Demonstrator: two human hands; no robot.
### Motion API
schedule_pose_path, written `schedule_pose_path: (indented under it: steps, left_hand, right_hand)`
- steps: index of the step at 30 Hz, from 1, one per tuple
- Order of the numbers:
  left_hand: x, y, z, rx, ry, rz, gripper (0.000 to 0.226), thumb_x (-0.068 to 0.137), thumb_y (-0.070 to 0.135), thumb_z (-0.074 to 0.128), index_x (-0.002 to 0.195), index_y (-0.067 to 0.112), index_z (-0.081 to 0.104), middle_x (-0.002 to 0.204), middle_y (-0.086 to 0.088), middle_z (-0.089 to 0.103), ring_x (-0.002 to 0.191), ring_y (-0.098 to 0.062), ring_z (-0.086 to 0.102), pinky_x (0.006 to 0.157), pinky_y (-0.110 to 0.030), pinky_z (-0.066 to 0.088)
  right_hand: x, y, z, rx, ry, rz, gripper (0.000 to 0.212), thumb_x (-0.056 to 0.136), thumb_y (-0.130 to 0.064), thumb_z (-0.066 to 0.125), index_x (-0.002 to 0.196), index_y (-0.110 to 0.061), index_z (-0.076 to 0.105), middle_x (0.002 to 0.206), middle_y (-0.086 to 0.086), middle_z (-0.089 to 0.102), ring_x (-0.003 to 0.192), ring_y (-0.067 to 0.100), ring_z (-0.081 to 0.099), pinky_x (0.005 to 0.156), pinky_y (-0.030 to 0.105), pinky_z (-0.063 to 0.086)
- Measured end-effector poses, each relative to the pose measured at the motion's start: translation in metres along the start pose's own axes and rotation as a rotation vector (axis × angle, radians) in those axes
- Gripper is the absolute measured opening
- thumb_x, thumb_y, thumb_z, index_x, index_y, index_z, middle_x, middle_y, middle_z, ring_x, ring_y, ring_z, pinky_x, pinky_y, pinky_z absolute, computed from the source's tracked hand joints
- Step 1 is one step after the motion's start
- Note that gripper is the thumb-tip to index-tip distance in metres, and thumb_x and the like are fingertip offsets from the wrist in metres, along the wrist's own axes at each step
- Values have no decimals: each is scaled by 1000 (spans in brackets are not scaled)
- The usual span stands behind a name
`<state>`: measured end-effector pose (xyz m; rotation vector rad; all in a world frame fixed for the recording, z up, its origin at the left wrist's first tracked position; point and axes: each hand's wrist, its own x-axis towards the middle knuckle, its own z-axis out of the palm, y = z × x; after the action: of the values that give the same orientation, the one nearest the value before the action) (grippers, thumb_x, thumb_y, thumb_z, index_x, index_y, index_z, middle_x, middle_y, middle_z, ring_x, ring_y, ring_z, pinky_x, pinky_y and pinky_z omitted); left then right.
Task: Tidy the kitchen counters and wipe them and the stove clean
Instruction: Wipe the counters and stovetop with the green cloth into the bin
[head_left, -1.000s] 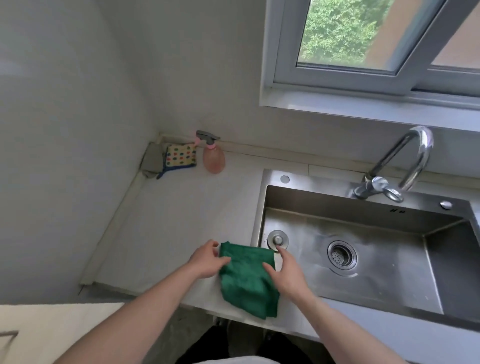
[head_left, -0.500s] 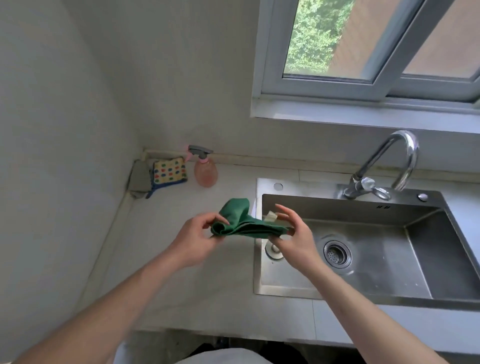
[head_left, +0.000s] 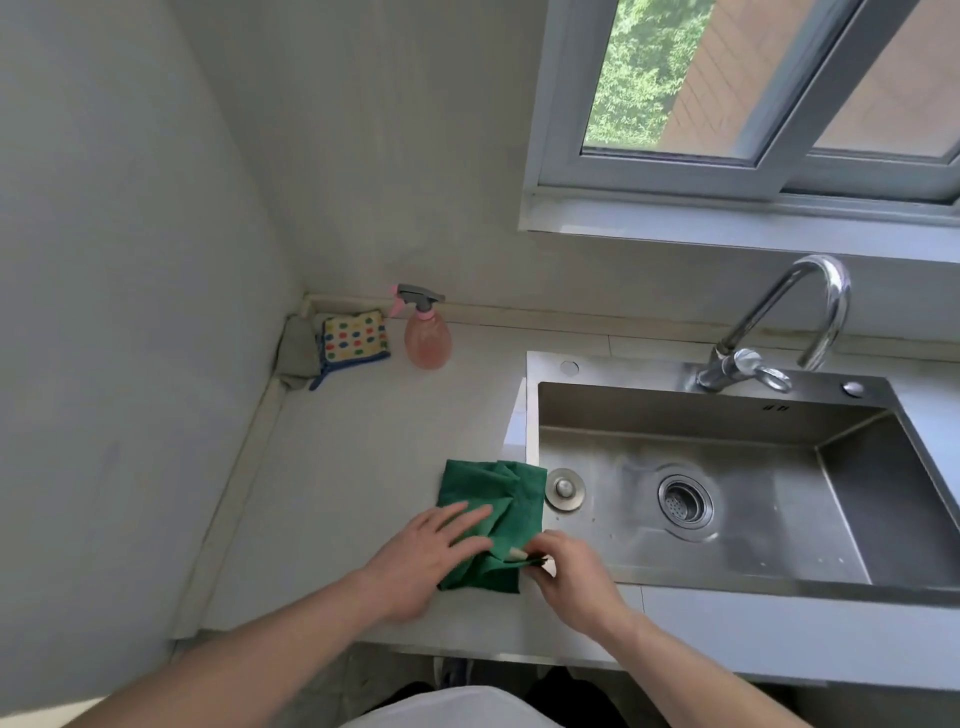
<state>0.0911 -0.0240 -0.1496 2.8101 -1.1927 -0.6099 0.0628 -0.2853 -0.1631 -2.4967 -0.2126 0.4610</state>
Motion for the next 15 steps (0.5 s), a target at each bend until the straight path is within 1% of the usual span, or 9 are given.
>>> schedule_pose_path:
  steps: [1, 2, 3, 4, 6, 9, 11, 13, 15]
  left_hand:
    - [3, 1, 0, 105, -65, 65, 93, 79, 5, 65, 156, 31, 20, 171, 2, -10, 156, -22, -8, 128, -45, 4]
    - [5, -1, 0, 184, -120, 100, 91, 81, 10, 68, 156, 29, 21, 171, 0, -7, 157, -26, -9, 128, -51, 1]
    - [7, -4, 0, 234, -150, 96, 86, 82, 16, 69, 155, 26, 24, 171, -3, 2, 158, -30, -5, 128, -55, 4]
    - [8, -8, 1, 254, -151, 62, 80, 82, 19, 70, 151, 24, 29, 168, -6, 14, 157, -33, 4, 126, -56, 11]
    - [5, -16, 2, 227, -96, -24, 69, 80, 22, 72, 141, 20, 40, 152, -9, 37, 145, -35, 31, 118, -50, 32]
    - [-6, -20, 11, 157, 12, -115, 50, 71, 26, 79, 116, 22, 58, 124, -4, 55, 114, -27, 54, 91, -41, 52]
    - [-15, -23, 19, 75, 80, -192, 50, 58, 27, 87, 102, 25, 64, 111, 0, 60, 99, -21, 60, 76, -34, 55]
    - [-25, -30, 29, -13, 154, -304, 51, 56, 22, 89, 100, 26, 63, 108, 2, 59, 92, -19, 60, 70, -31, 55]
    - [-36, -35, 35, -63, 184, -382, 53, 58, 16, 88, 103, 26, 61, 109, 3, 56, 91, -18, 60, 68, -29, 54]
  right_hand:
    - [-1, 1, 2, -5, 10, -6, 13, 89, -22, 66, 96, -33, 67, 94, -21, 61, 84, 5, 57, 76, 24, 48]
    - [-3, 2, 2, -17, 17, -9, 13, 89, -21, 66, 95, -33, 66, 92, -23, 58, 82, 4, 54, 74, 23, 47]
    - [-4, 2, 3, -33, 16, -15, 13, 89, -20, 66, 95, -32, 66, 92, -23, 56, 82, 3, 52, 74, 23, 46]
    - [-5, 2, 4, -51, 9, -21, 13, 89, -19, 66, 95, -31, 66, 93, -22, 57, 84, 4, 53, 74, 24, 46]
    - [-7, 3, 9, -82, -11, -25, 13, 89, -20, 65, 96, -30, 66, 97, -18, 61, 91, 9, 58, 75, 27, 48]
    - [-13, 4, 20, -117, -33, -17, 13, 91, -23, 65, 102, -29, 66, 104, -14, 63, 98, 12, 58, 78, 26, 47]
    - [-16, 4, 26, -122, -16, -12, 13, 92, -23, 65, 104, -28, 66, 106, -14, 63, 101, 11, 56, 77, 23, 44]
    - [-17, 4, 30, -139, 7, -15, 16, 93, -21, 64, 106, -28, 67, 109, -15, 63, 103, 12, 56, 78, 20, 42]
    - [-15, 3, 32, -168, 2, -36, 21, 91, -20, 64, 109, -30, 68, 115, -16, 62, 108, 12, 55, 82, 20, 43]
